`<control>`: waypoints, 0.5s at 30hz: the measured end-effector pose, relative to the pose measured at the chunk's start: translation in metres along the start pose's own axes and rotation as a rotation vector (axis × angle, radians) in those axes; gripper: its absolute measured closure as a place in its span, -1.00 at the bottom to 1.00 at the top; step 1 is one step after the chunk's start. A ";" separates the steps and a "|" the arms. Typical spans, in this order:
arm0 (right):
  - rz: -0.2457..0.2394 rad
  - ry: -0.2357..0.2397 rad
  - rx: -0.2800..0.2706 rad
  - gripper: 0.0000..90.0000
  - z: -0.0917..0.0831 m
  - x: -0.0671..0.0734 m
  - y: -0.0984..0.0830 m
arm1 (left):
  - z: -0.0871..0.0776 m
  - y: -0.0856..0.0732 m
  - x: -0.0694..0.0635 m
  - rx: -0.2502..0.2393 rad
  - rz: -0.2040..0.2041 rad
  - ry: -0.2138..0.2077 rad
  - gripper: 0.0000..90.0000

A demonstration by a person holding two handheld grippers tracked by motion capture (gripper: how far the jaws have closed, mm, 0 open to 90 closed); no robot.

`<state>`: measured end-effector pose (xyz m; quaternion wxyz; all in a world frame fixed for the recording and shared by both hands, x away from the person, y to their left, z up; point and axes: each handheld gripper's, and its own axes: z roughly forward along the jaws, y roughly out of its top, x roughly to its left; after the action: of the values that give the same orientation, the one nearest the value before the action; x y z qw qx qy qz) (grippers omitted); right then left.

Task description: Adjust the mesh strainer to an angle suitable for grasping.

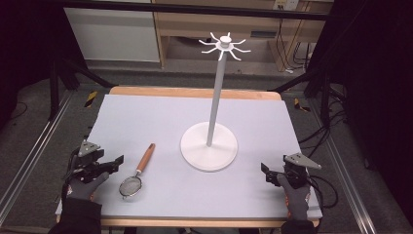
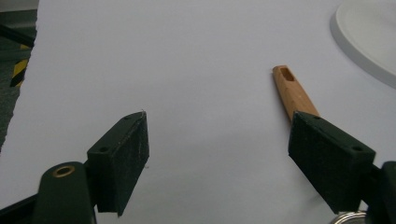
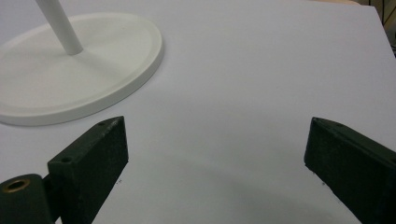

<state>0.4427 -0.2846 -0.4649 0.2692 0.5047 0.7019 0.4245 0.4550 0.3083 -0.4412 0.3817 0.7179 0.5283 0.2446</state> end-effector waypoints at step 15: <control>0.011 -0.005 -0.005 -0.79 -0.002 0.004 0.003 | -0.011 0.014 -0.020 -0.030 0.041 -0.035 -0.56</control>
<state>0.4412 -0.2810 -0.4609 0.2701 0.5089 0.6972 0.4265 0.4484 0.2900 -0.4226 0.3966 0.7269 0.5031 0.2475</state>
